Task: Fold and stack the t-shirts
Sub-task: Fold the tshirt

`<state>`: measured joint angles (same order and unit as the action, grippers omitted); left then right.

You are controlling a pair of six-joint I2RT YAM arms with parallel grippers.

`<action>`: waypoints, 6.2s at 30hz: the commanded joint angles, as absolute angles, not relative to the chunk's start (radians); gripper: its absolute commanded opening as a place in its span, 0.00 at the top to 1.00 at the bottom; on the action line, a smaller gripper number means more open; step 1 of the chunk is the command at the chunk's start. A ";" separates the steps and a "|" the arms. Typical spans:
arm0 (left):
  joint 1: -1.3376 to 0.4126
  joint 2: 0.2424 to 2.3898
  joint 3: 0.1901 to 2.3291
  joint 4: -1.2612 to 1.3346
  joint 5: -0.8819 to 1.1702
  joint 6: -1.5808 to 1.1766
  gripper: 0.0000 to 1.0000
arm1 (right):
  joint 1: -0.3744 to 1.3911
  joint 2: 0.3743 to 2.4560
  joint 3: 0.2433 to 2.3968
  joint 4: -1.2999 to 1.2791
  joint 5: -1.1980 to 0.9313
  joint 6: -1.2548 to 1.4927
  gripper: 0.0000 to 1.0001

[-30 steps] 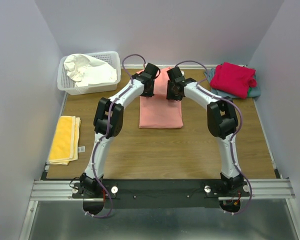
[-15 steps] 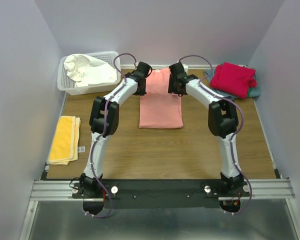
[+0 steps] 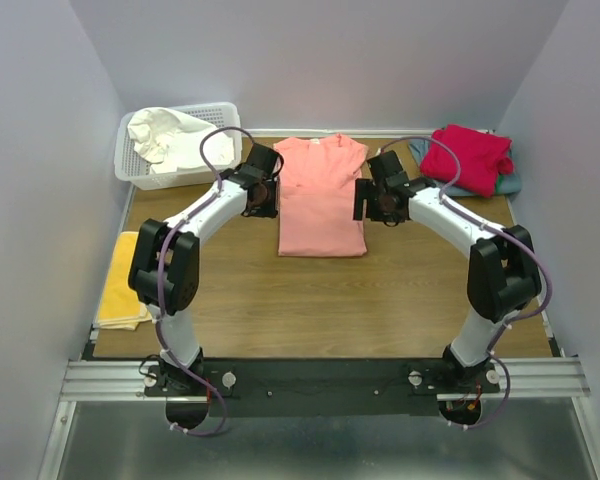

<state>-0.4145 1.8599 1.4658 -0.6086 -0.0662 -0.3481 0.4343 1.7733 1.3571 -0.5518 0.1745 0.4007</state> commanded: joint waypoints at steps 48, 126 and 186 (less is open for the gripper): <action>-0.420 1.763 0.942 -0.103 0.302 -0.489 0.64 | 0.436 1.717 0.848 -0.110 -0.063 0.575 0.64; -0.571 1.748 1.506 -0.709 -0.357 -0.534 1.00 | 0.476 1.578 1.235 -0.428 0.224 0.410 0.99; -0.443 2.234 2.077 -0.423 -0.186 -0.273 0.20 | 0.287 2.093 1.843 -0.413 0.270 0.402 0.40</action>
